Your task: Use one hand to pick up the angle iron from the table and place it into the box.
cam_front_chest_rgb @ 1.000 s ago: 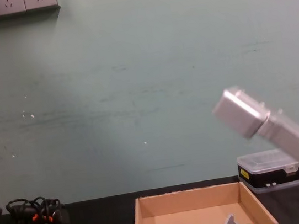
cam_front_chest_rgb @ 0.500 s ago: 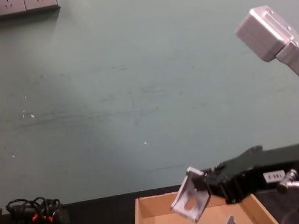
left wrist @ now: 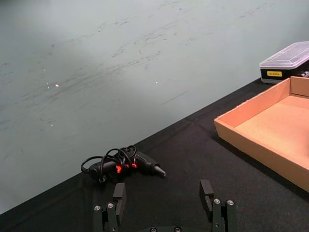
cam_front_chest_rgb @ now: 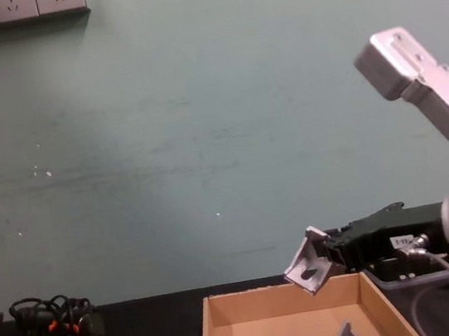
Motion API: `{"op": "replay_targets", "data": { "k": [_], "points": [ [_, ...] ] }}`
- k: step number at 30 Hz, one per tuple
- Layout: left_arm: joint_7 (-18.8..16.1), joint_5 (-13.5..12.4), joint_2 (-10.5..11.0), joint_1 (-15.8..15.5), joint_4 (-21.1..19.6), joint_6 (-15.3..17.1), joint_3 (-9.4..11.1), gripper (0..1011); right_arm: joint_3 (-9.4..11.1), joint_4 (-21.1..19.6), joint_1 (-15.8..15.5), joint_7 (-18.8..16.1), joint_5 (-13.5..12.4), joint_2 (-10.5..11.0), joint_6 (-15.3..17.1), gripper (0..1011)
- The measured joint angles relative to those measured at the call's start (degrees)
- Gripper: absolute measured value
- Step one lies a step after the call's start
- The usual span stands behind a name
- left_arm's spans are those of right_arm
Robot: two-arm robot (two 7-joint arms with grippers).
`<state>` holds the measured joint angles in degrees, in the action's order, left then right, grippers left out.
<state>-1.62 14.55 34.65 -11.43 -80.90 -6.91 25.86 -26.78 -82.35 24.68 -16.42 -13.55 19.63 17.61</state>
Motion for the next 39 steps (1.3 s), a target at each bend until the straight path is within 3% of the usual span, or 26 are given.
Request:
{"op": "replay_targets", "data": {
  "k": [7, 18, 28, 39],
  "points": [
    [0.0, 0.0, 0.0, 0.0, 0.0, 0.0, 0.0, 1000, -0.3, 7.5, 4.6, -0.4, 1.5, -3.0, 0.4, 75],
    [0.0, 0.0, 0.0, 0.0, 0.0, 0.0, 0.0, 1000, -3.2, 21.7, 13.0, -4.0, 5.1, -7.4, 1.7, 74],
    [0.0, 0.0, 0.0, 0.0, 0.0, 0.0, 0.0, 1000, -3.7, 27.5, 15.3, -6.1, 6.8, -9.3, 1.5, 75],
    [0.0, 0.0, 0.0, 0.0, 0.0, 0.0, 0.0, 1000, -3.8, 29.0, 15.3, -8.1, 8.2, -9.9, 1.5, 75]
  ]
}}
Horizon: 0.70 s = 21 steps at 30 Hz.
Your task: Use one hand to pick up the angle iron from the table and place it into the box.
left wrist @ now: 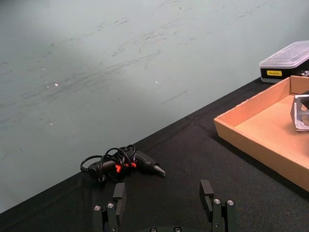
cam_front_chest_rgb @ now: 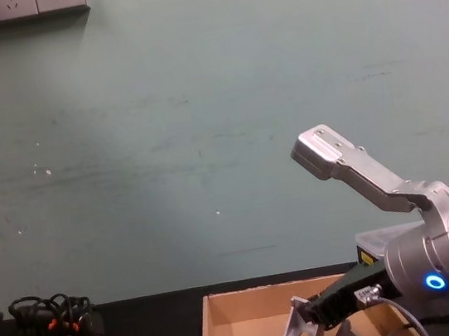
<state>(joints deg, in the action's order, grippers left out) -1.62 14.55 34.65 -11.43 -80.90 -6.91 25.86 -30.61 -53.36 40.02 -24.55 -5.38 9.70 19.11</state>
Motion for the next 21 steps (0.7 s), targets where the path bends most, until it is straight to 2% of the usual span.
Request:
{"op": "replay_targets", "data": {
  "k": [2, 6, 11, 16, 17, 21],
  "points": [
    [0.0, 0.0, 0.0, 0.0, 0.0, 0.0, 0.0, 1000, 0.1, -0.1, -0.2, -0.2, 0.2, 0.0, 0.1, 78],
    [0.0, 0.0, 0.0, 0.0, 0.0, 0.0, 0.0, 1000, 0.5, -0.8, -0.5, -0.2, 0.6, 0.1, 0.1, 153],
    [0.0, 0.0, 0.0, 0.0, 0.0, 0.0, 0.0, 1000, 1.2, -2.6, -1.4, 0.0, 1.2, 0.5, 0.0, 339],
    [0.0, 0.0, 0.0, 0.0, 0.0, 0.0, 0.0, 1000, 1.8, -4.7, -2.3, 0.5, 1.7, 0.9, -0.5, 450],
    [0.0, 0.0, 0.0, 0.0, 0.0, 0.0, 0.0, 1000, 1.9, -5.4, -2.6, 0.7, 1.9, 1.1, -0.7, 520],
    [0.0, 0.0, 0.0, 0.0, 0.0, 0.0, 0.0, 1000, 2.5, -8.2, -4.0, 1.6, 2.5, 1.7, -1.5, 641]
  ]
}}
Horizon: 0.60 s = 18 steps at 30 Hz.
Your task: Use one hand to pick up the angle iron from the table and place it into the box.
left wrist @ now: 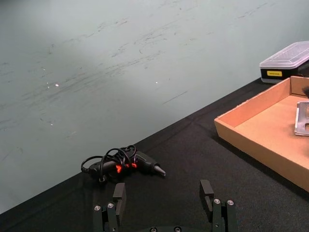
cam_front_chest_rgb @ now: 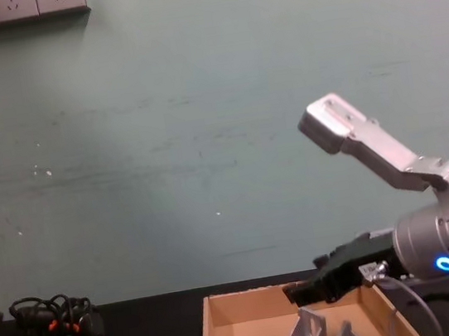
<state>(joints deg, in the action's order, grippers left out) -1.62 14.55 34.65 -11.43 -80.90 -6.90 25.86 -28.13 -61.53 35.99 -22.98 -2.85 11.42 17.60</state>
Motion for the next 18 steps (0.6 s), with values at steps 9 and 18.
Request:
{"op": "replay_targets", "data": {
  "k": [9, 18],
  "points": [
    [0.0, 0.0, 0.0, 0.0, 0.0, 0.0, 0.0, 1000, 2.3, -9.2, -5.9, 3.3, 1.6, 2.6, -5.3, 904],
    [0.0, 0.0, 0.0, 0.0, 0.0, 0.0, 0.0, 1000, 6.0, -16.1, -13.2, 6.6, 3.1, 6.0, -11.1, 1003]
  ]
}}
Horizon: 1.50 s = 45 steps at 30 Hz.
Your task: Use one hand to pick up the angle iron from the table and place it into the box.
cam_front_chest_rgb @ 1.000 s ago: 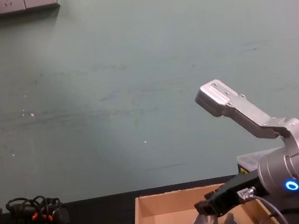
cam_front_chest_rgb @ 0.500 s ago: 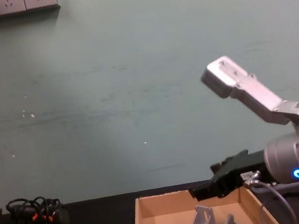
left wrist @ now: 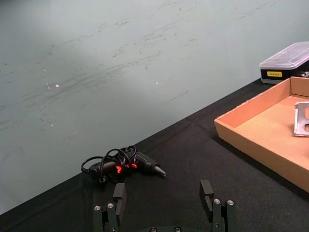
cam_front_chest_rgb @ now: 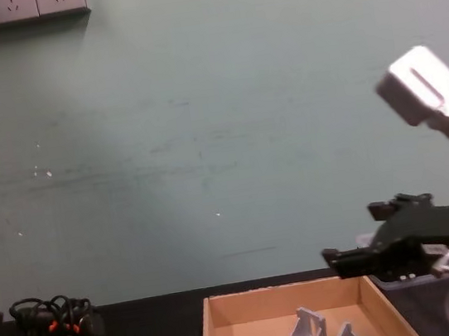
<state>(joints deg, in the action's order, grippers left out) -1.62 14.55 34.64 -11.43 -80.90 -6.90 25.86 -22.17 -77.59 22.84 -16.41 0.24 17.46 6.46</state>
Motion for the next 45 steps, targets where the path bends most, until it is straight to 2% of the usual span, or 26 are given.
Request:
{"op": "replay_targets", "data": {
  "k": [9, 19, 45],
  "points": [
    [0.0, 0.0, 0.0, 0.0, 0.0, 0.0, 0.0, 1000, 3.0, -2.9, -6.1, 3.4, 2.1, 1.8, -5.0, 1003],
    [0.0, 0.0, 0.0, 0.0, 0.0, 0.0, 0.0, 1000, 6.3, -4.1, -10.4, 5.5, 2.5, 1.8, -7.8, 1003],
    [0.0, 0.0, 0.0, 0.0, 0.0, 0.0, 0.0, 1000, 5.9, -4.1, -10.0, 5.3, 2.5, 1.9, -7.6, 1003]
  ]
}}
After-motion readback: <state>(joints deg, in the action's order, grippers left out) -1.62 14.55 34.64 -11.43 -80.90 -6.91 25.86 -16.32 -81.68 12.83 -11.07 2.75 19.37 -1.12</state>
